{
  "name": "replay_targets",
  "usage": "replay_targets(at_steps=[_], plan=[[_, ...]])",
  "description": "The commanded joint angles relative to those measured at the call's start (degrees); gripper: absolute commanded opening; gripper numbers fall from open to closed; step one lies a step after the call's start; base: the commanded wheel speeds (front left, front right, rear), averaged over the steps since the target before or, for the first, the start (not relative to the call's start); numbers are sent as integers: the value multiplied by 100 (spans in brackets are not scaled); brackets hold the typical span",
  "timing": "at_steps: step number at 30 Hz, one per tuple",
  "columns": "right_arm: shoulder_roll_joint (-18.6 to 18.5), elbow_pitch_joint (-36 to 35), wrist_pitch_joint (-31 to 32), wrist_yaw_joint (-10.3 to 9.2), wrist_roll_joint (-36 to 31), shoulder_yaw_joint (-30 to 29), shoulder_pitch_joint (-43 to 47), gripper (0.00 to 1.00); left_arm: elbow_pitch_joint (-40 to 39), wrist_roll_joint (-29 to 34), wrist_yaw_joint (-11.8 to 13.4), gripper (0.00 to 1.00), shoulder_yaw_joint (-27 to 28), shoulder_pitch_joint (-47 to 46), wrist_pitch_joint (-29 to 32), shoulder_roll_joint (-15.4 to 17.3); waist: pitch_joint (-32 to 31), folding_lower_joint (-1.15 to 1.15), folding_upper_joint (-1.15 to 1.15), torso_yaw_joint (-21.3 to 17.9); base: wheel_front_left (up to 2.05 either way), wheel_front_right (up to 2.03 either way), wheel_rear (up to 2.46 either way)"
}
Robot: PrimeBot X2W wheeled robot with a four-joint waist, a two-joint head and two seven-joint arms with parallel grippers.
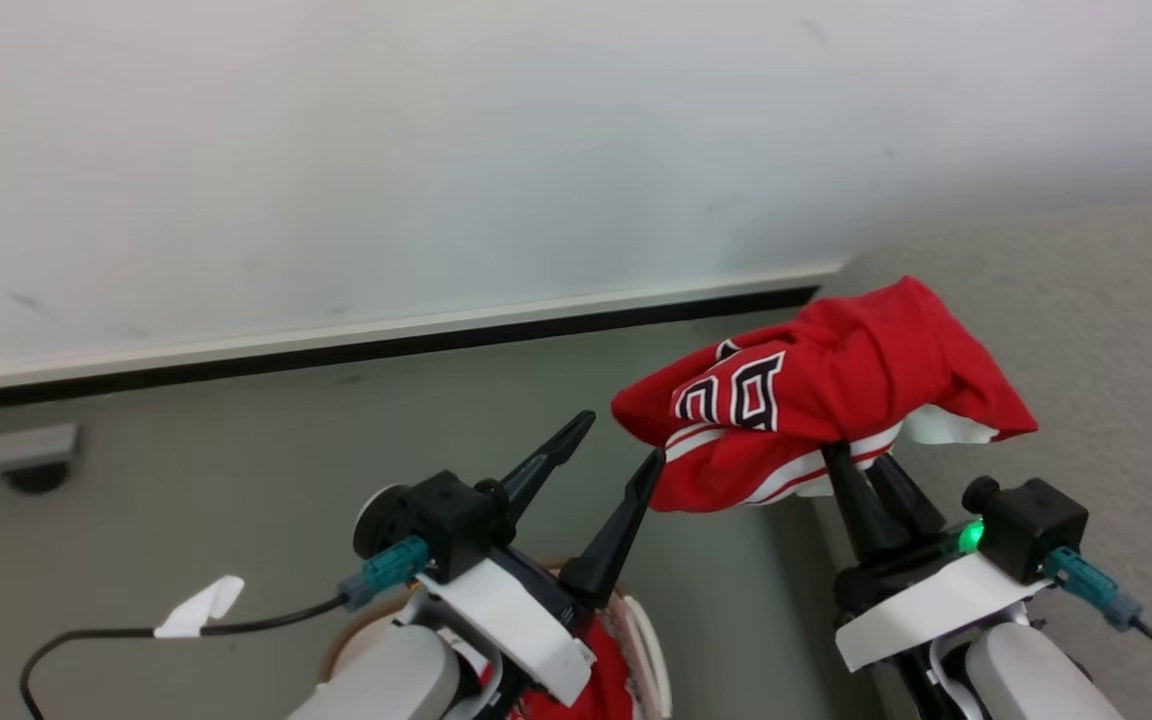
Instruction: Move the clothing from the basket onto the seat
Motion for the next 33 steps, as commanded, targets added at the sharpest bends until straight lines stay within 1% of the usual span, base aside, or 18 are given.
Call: replay_targets(at_steps=[1, 5, 10, 17, 21, 27, 33], plan=[[-36, -53, -1, -12, -79, -63, 91, 0, 28, 102, 11, 100, 9, 76, -10, 54, 134, 0, 0, -421, 0, 0, 0], [-65, -226, -1, -12, -195, -298, 182, 0, 65, 182, -16, 100, 5, 91, -36, 116, 222, 0, 0, -850, 0, 0, 0], [-38, -379, -2, -12, -315, -439, 351, 0, 108, 327, -48, 100, 16, 155, -44, 159, 294, 0, 0, -1363, 0, 0, 0], [51, -541, -1, -12, -386, -602, 579, 0, 147, 456, -104, 100, 13, 215, -49, 140, 386, 0, 0, -1890, 0, 0, 0], [105, -621, -1, -12, -412, -710, 672, 0, 160, 497, -133, 100, -7, 211, -48, 140, 447, 0, 0, -2022, 0, 0, 0], [165, -733, -1, -12, -470, -830, 739, 0, 184, 564, -214, 100, -40, 141, -49, 133, 538, 0, 0, -2052, 0, 0, 0], [167, -716, -1, -12, -424, -851, 671, 0, 161, 613, -235, 100, -32, 120, -50, 148, 604, 0, 0, -2054, 0, 0, 0]])
